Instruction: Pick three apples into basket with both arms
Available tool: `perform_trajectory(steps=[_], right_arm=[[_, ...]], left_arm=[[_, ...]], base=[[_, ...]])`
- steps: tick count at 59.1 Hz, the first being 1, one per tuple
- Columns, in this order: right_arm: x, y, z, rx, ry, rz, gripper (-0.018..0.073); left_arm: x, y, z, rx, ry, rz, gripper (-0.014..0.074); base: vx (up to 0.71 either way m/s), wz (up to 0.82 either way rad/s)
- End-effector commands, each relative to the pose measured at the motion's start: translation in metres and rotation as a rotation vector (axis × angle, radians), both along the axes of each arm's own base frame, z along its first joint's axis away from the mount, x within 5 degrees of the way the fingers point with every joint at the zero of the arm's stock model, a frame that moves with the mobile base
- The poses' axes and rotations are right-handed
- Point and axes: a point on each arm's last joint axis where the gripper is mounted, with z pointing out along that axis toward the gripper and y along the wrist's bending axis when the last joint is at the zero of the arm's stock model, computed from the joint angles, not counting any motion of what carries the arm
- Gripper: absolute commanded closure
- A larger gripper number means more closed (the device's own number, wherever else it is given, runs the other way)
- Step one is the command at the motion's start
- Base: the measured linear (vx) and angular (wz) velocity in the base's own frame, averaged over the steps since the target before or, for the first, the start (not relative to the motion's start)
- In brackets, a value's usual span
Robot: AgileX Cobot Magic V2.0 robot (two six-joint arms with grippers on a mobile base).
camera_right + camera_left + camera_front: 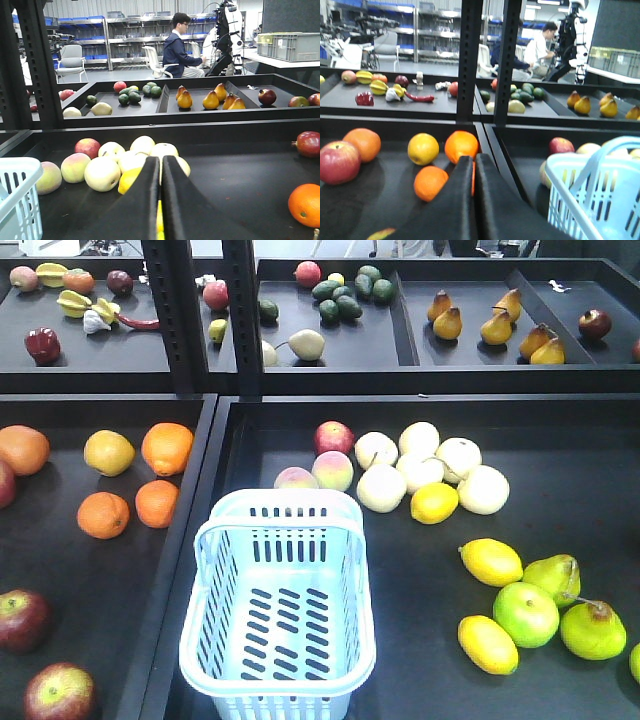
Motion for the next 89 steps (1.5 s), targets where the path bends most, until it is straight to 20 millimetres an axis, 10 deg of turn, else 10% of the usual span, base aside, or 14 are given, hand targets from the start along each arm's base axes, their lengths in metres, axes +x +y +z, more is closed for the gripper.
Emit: perform_trajectory(steps=[1,33,89], right_arm=[[-0.001,0.002,0.004,-0.019,-0.075,0.015,0.0564],[-0.001,0.002,0.004,-0.018,-0.074,0.014,0.0564],[-0.001,0.002,0.004,-0.018,-0.075,0.015,0.0564]], left_arm=[[-0.004,0.004,0.020,-0.030,-0.156,0.035,0.0603],[-0.012,0.012,0.044,-0.801,-0.427,-0.071,0.0603],[-0.016,0.014,0.051,-0.828,-0.515,-0.085,0.0603]], base=[[0.00,0.00],[0.00,0.00],[0.00,0.00]])
